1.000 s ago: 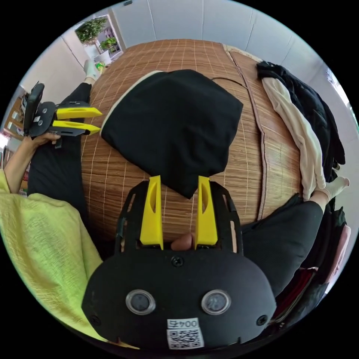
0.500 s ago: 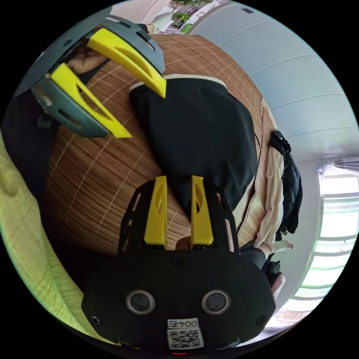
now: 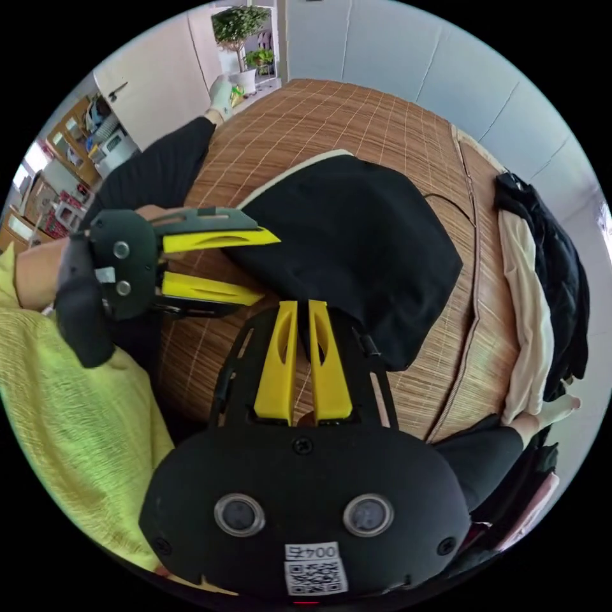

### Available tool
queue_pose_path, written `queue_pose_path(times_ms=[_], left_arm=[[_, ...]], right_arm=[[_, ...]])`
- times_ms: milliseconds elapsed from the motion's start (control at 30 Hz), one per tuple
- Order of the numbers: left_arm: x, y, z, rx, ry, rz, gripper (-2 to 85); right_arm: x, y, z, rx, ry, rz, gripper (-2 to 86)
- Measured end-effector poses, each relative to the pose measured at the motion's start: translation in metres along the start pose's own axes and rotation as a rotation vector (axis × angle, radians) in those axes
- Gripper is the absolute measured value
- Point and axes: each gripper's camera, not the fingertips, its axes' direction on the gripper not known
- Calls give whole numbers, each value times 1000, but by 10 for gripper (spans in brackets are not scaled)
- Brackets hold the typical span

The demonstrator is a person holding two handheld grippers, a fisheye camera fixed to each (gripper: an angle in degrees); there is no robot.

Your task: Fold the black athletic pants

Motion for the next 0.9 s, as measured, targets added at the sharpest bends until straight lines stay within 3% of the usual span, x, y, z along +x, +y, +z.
queue_pose_path(times_ms=[100,200,367,467,667,900], left_arm=[[-8,-8,7,-28,-28,-46,50],[-35,-8,3,-25,65,-157,13],[-78,8,-7,-6,180,-282,-1],[-94,14,-9,-15,232,-301,-3],[-106,16,-14,-30,265,-281,-4],[-123,14,-24,-17,361,-312,-4]], right_arm=[[31,15,10,36,-86,49,41],[73,39,24,60,-209,179,76],[183,137,63,262,-645,597,180],[219,186,103,319,-794,786,220],[239,236,184,356,-1086,967,250],[250,261,247,350,-1230,997,252]])
